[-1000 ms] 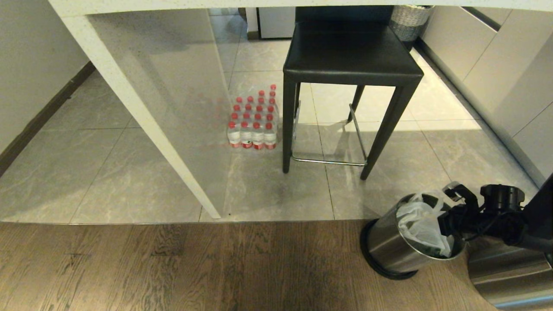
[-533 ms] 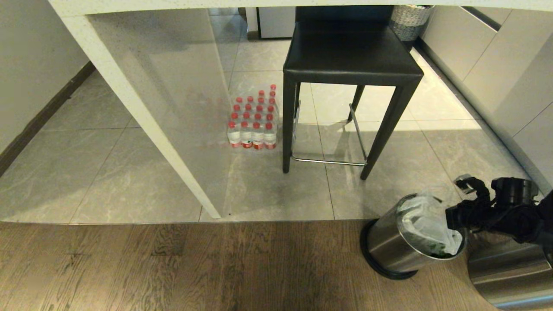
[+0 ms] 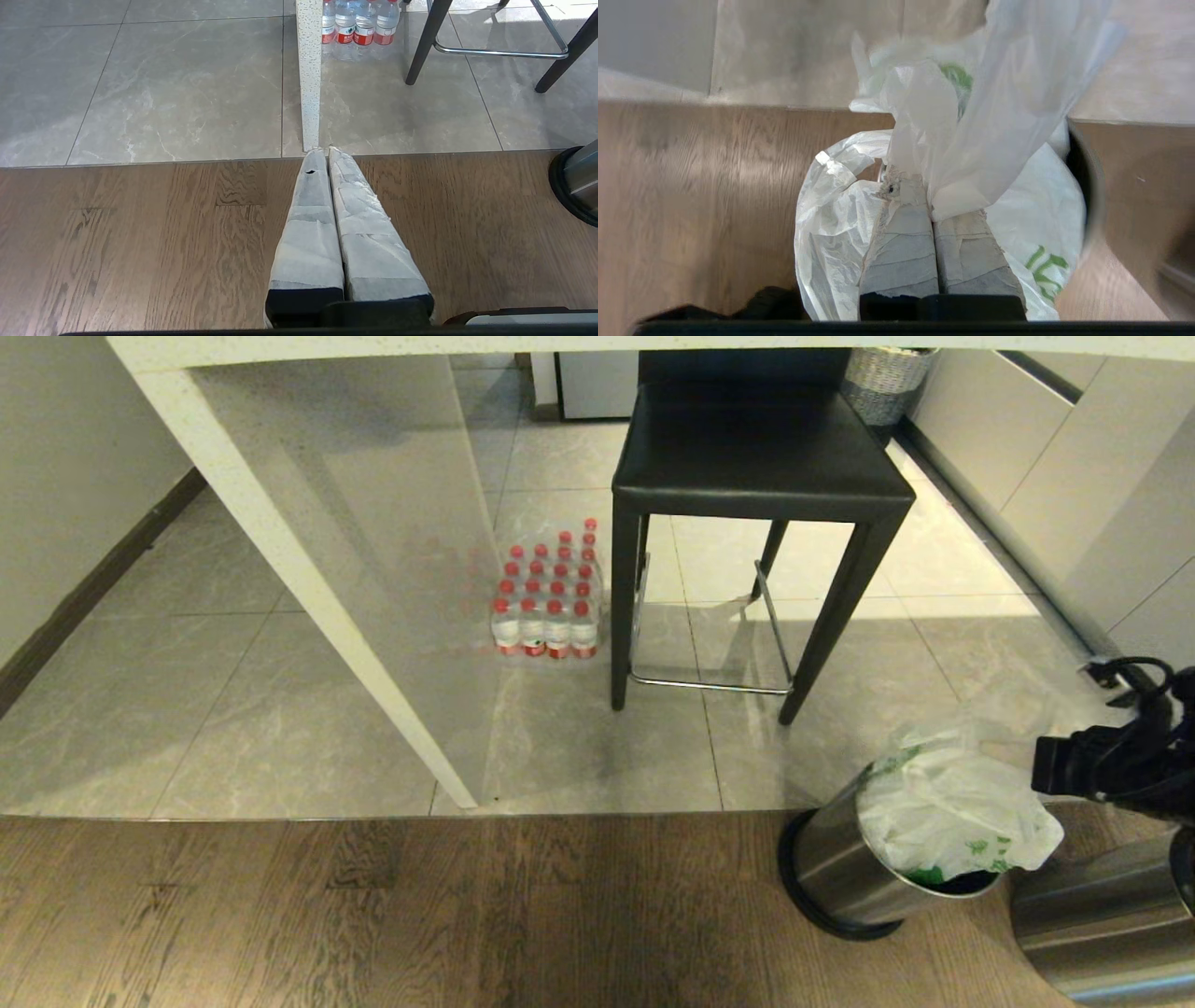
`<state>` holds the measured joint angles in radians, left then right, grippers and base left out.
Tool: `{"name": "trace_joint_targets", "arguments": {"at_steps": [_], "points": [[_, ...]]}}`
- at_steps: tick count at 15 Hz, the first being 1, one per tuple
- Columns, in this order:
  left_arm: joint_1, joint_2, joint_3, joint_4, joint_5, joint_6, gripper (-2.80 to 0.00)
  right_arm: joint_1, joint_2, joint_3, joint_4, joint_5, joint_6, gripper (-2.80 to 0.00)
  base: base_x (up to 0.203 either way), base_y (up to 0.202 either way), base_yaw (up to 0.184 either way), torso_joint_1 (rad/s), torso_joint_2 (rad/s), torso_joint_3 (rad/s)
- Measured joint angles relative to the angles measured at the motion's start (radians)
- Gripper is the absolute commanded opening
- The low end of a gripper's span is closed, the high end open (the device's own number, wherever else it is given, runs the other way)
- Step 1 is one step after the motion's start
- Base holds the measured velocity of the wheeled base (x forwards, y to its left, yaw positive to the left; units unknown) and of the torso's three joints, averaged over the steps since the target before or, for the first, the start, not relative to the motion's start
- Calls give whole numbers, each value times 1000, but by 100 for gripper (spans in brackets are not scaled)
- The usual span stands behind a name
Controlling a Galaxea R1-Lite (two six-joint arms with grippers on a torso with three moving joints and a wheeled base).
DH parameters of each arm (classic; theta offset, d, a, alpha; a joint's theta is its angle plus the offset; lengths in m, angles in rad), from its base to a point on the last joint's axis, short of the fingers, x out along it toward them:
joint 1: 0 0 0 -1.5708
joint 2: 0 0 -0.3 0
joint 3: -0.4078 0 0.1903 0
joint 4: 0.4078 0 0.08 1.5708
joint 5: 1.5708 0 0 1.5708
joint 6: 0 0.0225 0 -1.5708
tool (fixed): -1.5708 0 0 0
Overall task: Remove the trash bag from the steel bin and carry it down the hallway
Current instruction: Pick up the trash bag, then put the trash bag at the door
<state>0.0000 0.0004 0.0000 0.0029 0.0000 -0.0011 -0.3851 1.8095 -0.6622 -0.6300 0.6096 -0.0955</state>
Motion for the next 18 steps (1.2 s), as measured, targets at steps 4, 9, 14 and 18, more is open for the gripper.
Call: {"name": "trace_joint_targets", "arguments": {"at_steps": [4,9,14,18], "points": [[0,0,0,0,0,-1,-280,-15,-309,78,141,-149,112,-280,0,0,0,0,0,0],[0,0,0,0,0,0,-280,-19,-645,104,331,-273,196,-280,0,0,0,0,0,0],[0,0,0,0,0,0,-280,64,-1034,204,569,-364,207,-280,0,0,0,0,0,0],[0,0,0,0,0,0,-280,188,-1364,298,787,-451,199,-280,0,0,0,0,0,0]]}}
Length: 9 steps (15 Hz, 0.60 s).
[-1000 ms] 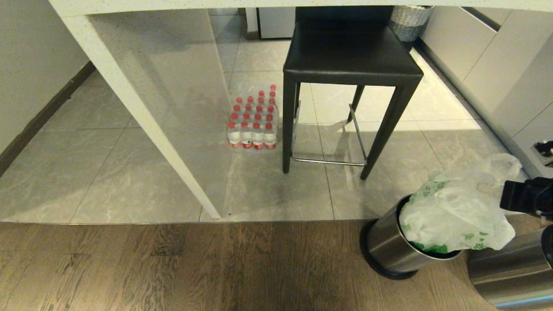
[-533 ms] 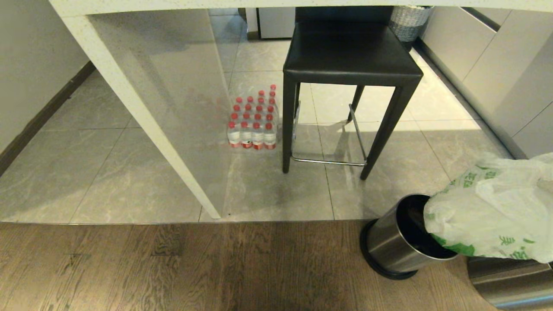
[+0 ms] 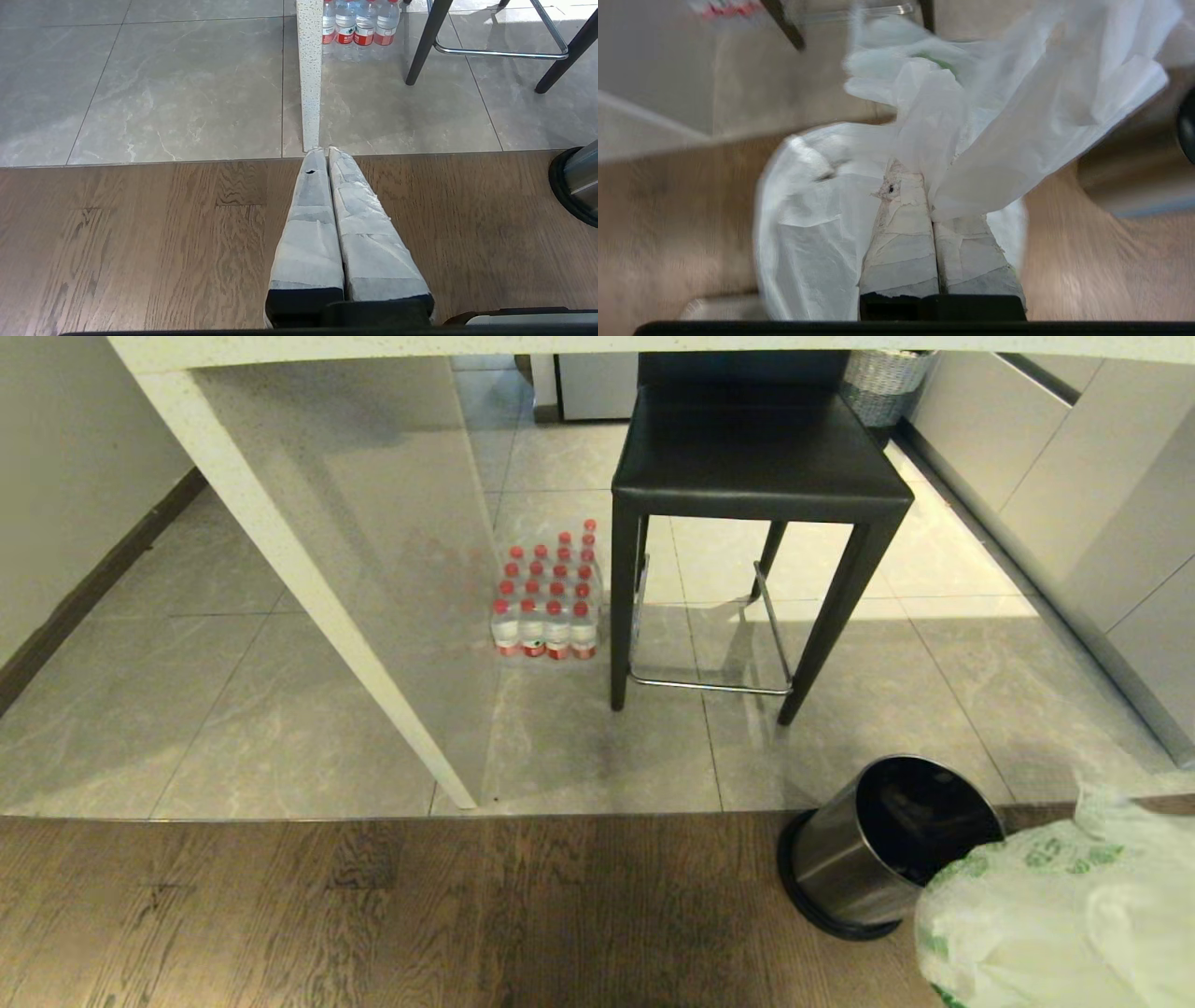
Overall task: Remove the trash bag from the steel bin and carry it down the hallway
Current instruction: Put the trash bag at the door
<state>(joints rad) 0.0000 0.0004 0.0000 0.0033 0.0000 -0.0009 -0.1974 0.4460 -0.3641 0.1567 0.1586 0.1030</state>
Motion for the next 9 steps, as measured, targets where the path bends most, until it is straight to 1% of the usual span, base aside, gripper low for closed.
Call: {"name": "trace_joint_targets", "arguments": {"at_steps": [1,2,4,5,6,9], "points": [[0,0,0,0,0,0,-280,24,-60,37,24,-42,-5,-280,0,0,0,0,0,0],[0,0,0,0,0,0,-280,42,-100,94,3,-63,-17,-280,0,0,0,0,0,0],[0,0,0,0,0,-1,-280,102,-151,194,-83,-43,-48,-280,0,0,0,0,0,0],[0,0,0,0,0,0,-280,131,-185,222,-72,-40,-66,-280,0,0,0,0,0,0],[0,0,0,0,0,0,-280,151,-232,241,-45,-54,-78,-280,0,0,0,0,0,0],[0,0,0,0,0,0,-280,180,-376,267,2,-121,-118,-280,0,0,0,0,0,0]]}}
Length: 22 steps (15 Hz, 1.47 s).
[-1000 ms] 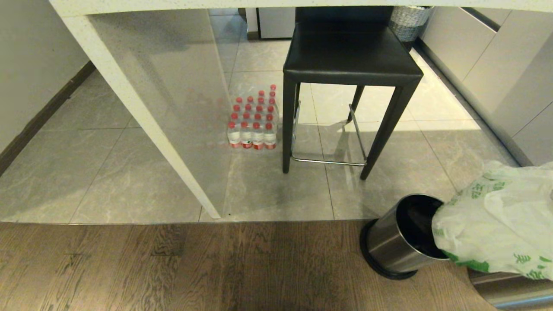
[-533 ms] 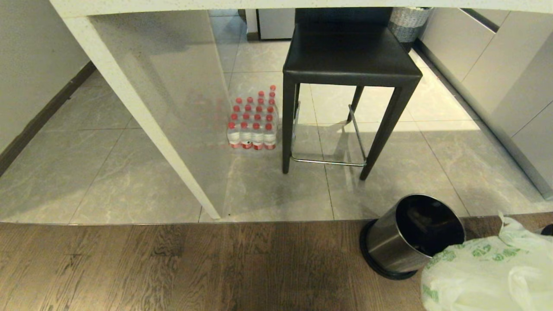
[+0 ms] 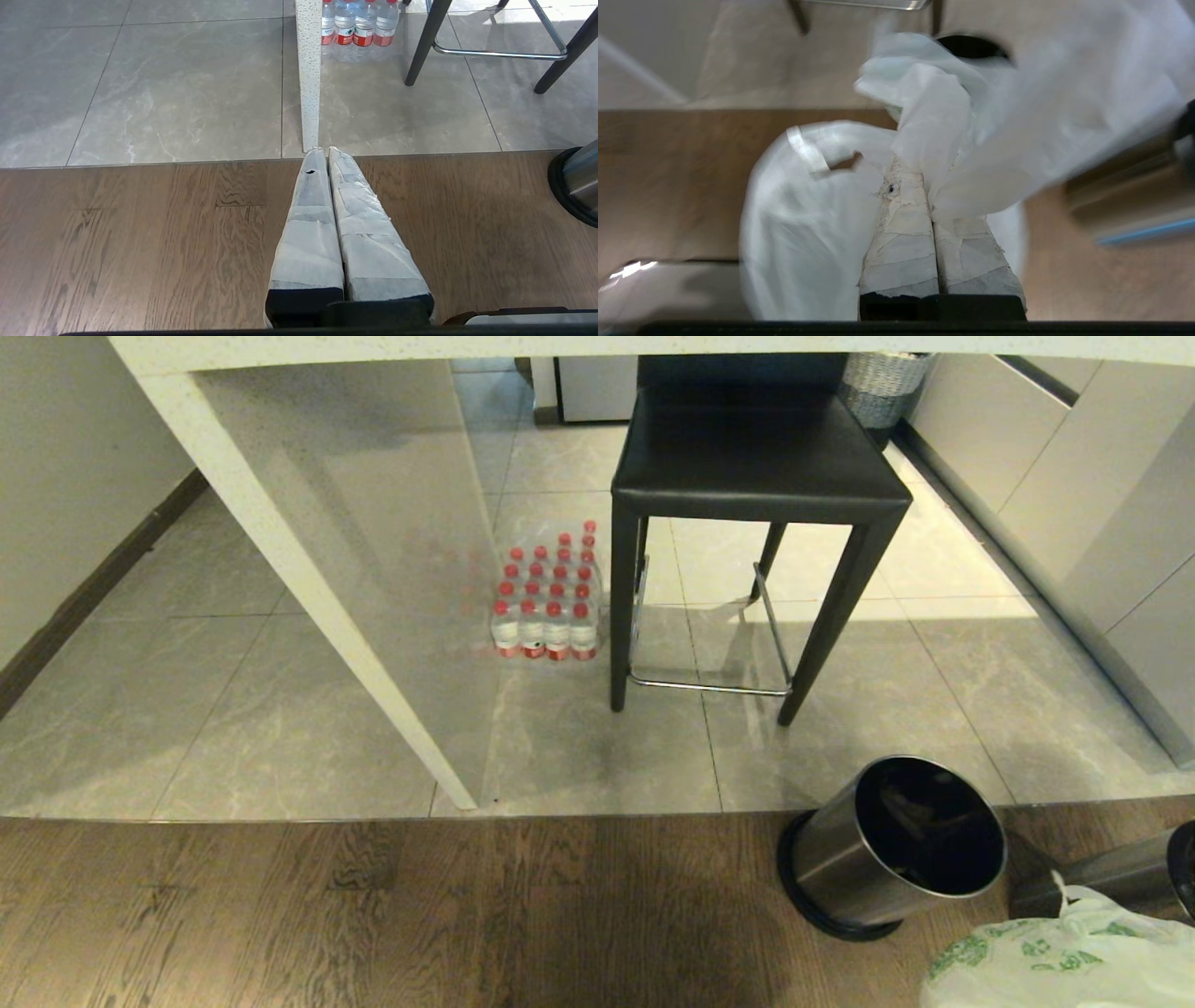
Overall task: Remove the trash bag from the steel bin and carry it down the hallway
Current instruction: Put the trash bag at the door
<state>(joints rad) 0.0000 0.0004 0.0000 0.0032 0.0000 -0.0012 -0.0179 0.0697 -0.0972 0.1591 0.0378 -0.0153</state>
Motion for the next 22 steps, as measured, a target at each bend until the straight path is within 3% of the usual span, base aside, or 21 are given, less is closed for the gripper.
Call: {"name": "trace_joint_targets", "arguments": {"at_steps": [3,16,22], "points": [[0,0,0,0,0,0,-280,8,-53,53,-81,-51,39,-280,0,0,0,0,0,0],[0,0,0,0,0,-1,-280,10,-73,65,-90,-53,40,-280,0,0,0,0,0,0],[0,0,0,-1,0,-5,-280,10,-73,66,-90,-53,40,-280,0,0,0,2,3,162]]}}
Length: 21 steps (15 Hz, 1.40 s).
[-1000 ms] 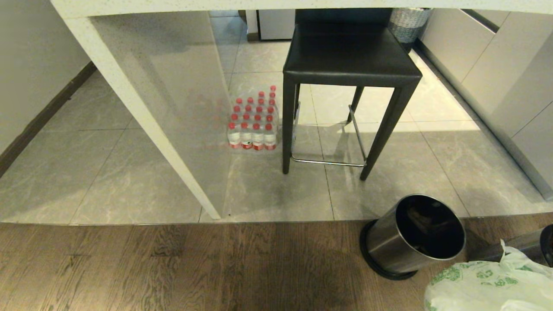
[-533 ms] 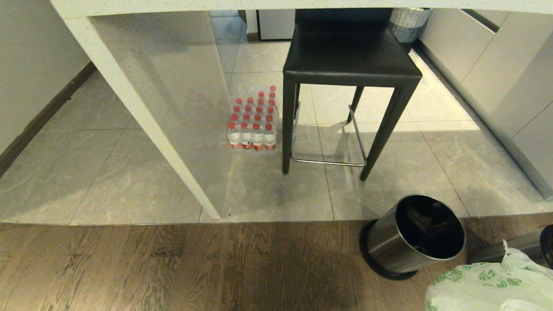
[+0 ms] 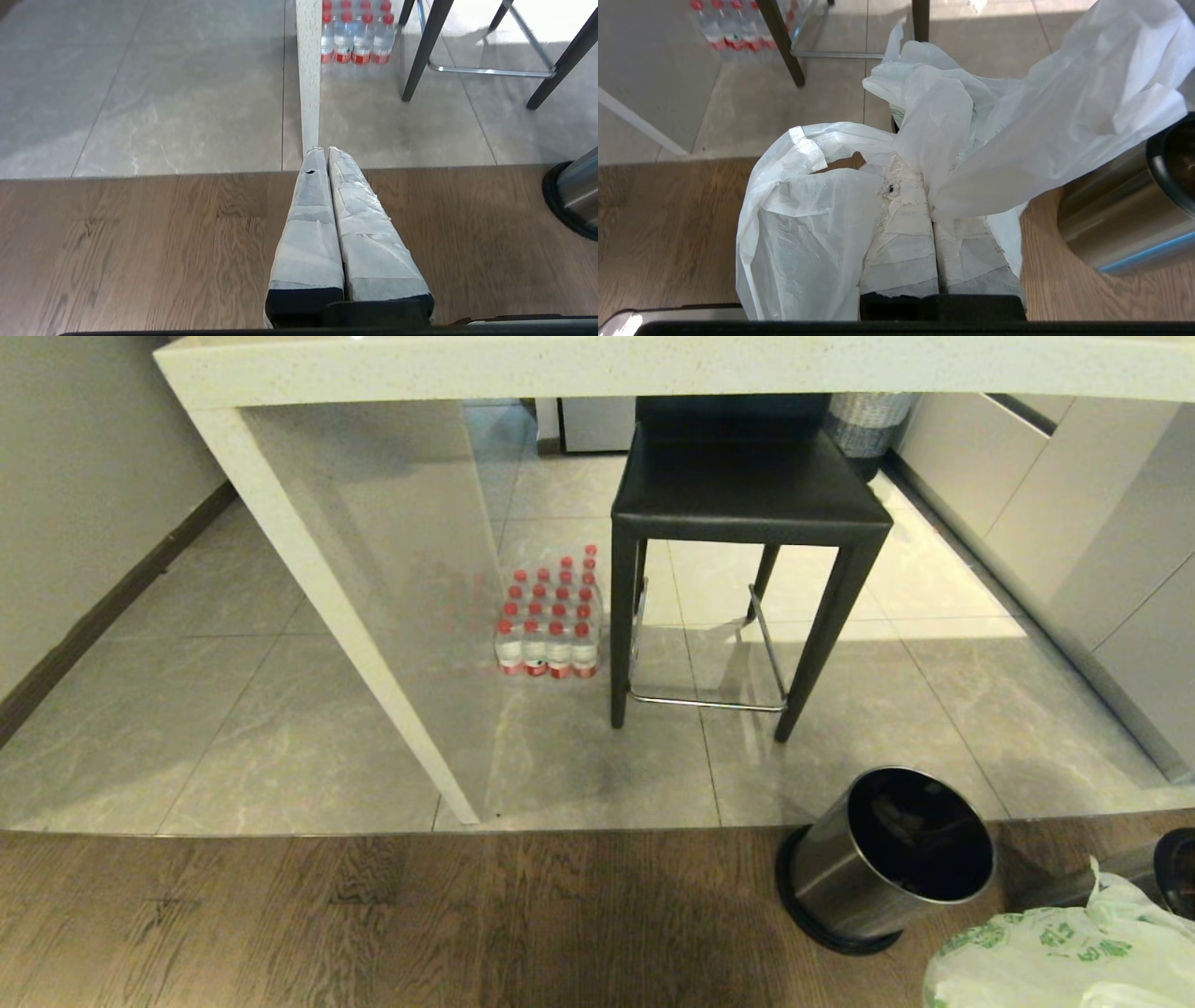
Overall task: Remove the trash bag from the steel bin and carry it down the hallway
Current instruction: Put the trash bag at the door
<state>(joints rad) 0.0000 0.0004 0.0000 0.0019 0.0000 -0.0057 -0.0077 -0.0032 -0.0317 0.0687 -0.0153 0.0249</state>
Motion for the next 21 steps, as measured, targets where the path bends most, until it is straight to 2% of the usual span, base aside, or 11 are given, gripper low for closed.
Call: {"name": "trace_joint_targets", "arguments": {"at_steps": [21], "points": [[0,0,0,0,0,-3,-280,0,1,0,0,0,-1,-280,0,0,0,2,4,201]]}}
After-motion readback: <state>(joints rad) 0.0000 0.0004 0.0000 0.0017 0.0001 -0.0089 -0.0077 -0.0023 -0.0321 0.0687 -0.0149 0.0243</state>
